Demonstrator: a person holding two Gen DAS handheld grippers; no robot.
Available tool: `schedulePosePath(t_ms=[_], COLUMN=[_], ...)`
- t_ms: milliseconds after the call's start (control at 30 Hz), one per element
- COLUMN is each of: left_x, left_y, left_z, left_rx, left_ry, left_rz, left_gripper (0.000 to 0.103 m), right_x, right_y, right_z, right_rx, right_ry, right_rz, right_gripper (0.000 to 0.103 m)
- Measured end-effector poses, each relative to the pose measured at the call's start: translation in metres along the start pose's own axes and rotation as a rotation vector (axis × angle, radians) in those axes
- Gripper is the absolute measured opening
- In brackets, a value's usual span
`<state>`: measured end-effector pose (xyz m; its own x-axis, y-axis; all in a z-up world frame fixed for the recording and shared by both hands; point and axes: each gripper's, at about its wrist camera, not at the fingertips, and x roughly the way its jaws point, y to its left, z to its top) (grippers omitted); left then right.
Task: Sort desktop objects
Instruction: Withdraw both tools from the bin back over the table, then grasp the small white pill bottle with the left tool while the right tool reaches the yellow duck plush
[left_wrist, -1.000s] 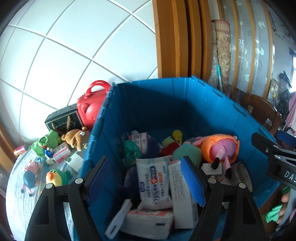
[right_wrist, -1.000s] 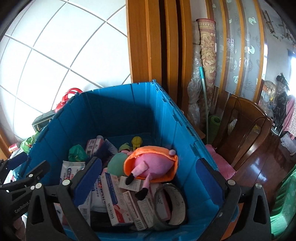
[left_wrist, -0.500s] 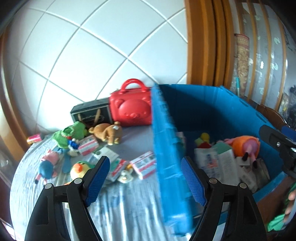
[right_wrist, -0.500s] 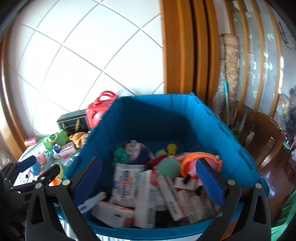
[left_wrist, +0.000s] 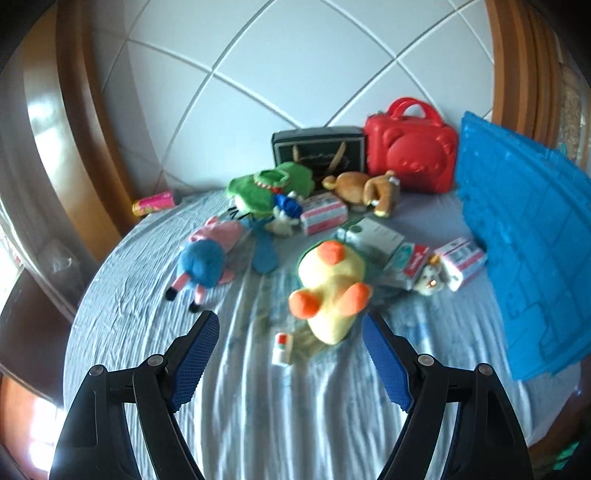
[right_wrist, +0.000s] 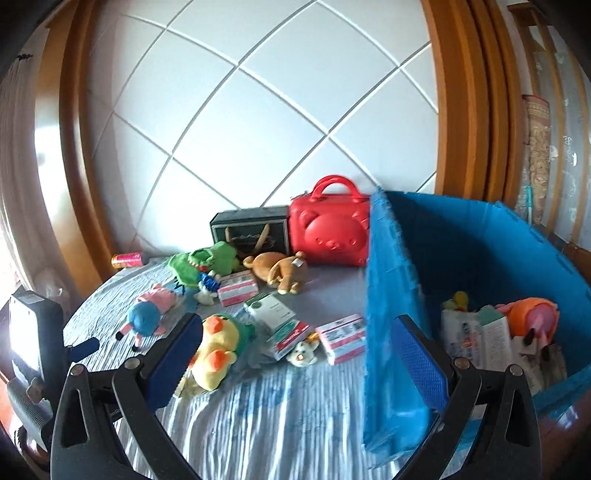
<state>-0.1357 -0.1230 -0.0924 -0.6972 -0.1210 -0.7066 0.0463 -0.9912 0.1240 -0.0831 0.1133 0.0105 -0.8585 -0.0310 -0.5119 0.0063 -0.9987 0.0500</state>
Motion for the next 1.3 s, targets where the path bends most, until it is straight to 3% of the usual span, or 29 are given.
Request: schedulePosePath(t_ms=[100, 200, 333, 433, 567, 833, 933, 1000, 1067, 1300], left_x=[0.026, 0.052, 0.093, 0.125, 0.163, 0.209, 0.222, 0.229, 0.235, 0.232], left_y=[0.027, 0.041, 0.048, 0.045, 0.038, 0.02, 0.015, 0.014, 0.015, 0.033], left_z=[-0.023, -0.045, -0.065, -0.072, -0.07, -0.058, -0.059, -0.061, -0.063, -0.045], left_rx=[-0.003, -0.008, -0.021, -0.026, -0.033, -0.044, -0.032, -0.018, -0.01, 0.023], left_ry=[0.056, 0.124, 0.204, 0.258, 0.322, 0.368, 0.393, 0.416, 0.433, 0.38], left_rz=[0.014, 0.007, 0.012, 0.012, 0.023, 0.047, 0.037, 0.036, 0.03, -0.002], left_gripper=[0.08, 0.08, 0.08, 0.08, 0.08, 0.079, 0.062, 0.042, 0.03, 0.027], right_x=[0.031, 0.073, 0.129, 0.158, 0.194, 0.256, 0.272, 0.278, 0.282, 0.286], right_y=[0.033, 0.053, 0.065, 0.064, 0.063, 0.067, 0.069, 0.071, 0.073, 0.095], right_z=[-0.027, -0.063, -0.107, -0.126, -0.13, -0.127, -0.126, -0.123, -0.117, -0.099], right_rx=[-0.012, -0.011, -0.007, 0.013, 0.024, -0.019, -0.019, -0.019, -0.015, 0.025], right_ry=[0.067, 0.197, 0.368, 0.442, 0.502, 0.565, 0.579, 0.583, 0.576, 0.541], right_rz=[0.027, 0.038, 0.031, 0.041, 0.062, 0.131, 0.138, 0.141, 0.138, 0.122], right_gripper=[0.103, 0.103, 0.103, 0.103, 0.103, 0.103, 0.103, 0.103, 0.103, 0.103])
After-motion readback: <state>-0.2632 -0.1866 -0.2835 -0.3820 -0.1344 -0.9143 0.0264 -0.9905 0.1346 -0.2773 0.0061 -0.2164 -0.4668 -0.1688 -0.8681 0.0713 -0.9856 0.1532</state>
